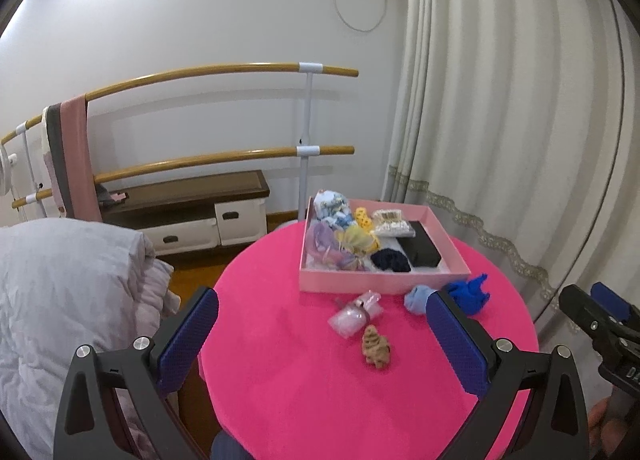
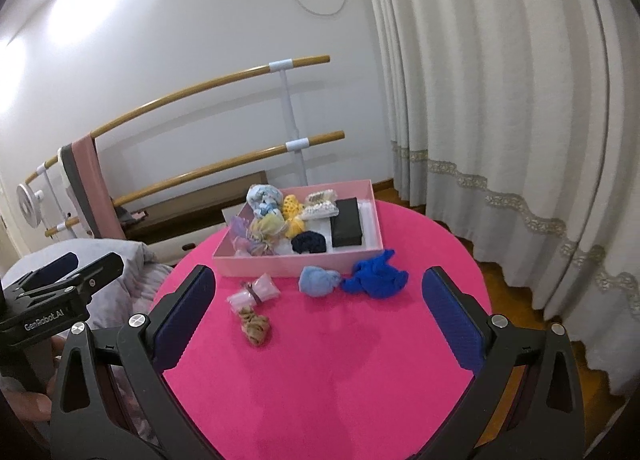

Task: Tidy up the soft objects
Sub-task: 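Withdraw both tools from the box back over the table, then reach the left tool to the beige scrunchie while the right tool reaches the blue knitted sock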

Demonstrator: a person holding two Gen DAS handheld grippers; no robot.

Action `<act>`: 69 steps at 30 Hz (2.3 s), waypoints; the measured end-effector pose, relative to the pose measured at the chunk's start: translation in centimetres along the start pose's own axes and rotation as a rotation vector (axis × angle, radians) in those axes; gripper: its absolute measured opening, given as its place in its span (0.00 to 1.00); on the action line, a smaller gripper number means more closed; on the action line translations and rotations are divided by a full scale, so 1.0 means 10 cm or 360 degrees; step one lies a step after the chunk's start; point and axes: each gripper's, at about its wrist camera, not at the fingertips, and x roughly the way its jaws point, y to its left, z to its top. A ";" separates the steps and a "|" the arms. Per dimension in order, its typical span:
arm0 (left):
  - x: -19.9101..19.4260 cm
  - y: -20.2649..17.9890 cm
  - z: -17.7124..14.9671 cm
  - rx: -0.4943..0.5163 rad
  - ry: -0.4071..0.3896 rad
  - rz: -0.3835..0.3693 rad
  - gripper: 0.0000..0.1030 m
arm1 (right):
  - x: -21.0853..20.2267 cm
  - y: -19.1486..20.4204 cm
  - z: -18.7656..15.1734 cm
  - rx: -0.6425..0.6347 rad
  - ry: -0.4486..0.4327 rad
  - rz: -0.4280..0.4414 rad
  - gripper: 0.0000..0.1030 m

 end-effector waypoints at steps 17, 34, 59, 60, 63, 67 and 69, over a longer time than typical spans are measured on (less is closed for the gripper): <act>-0.22 0.07 -0.19 -0.0020 0.0022 0.0053 1.00 | -0.08 0.18 -0.16 -0.0086 0.0026 -0.0018 1.00; -0.07 0.04 -0.25 -0.0003 0.0078 0.0028 1.00 | 0.03 0.05 -0.17 -0.0068 0.0061 -0.0060 1.00; 1.35 -0.40 -0.44 0.0068 0.0433 0.0009 1.00 | 0.98 -0.52 -0.46 0.0048 0.0373 -0.0095 1.00; 1.45 -0.44 -0.45 0.0070 0.0454 0.0007 1.00 | 1.02 -0.55 -0.47 0.0053 0.0385 -0.0100 1.00; 1.74 -0.50 -0.50 0.0066 0.0507 0.0004 1.00 | 1.18 -0.63 -0.50 0.0057 0.0427 -0.0119 1.00; 2.03 -0.53 -0.55 0.0050 0.0555 0.0003 1.00 | 1.40 -0.72 -0.51 0.0054 0.0483 -0.0136 1.00; 2.17 -0.53 -0.56 0.0035 0.0575 0.0007 1.00 | 1.51 -0.75 -0.50 0.0047 0.0502 -0.0138 1.00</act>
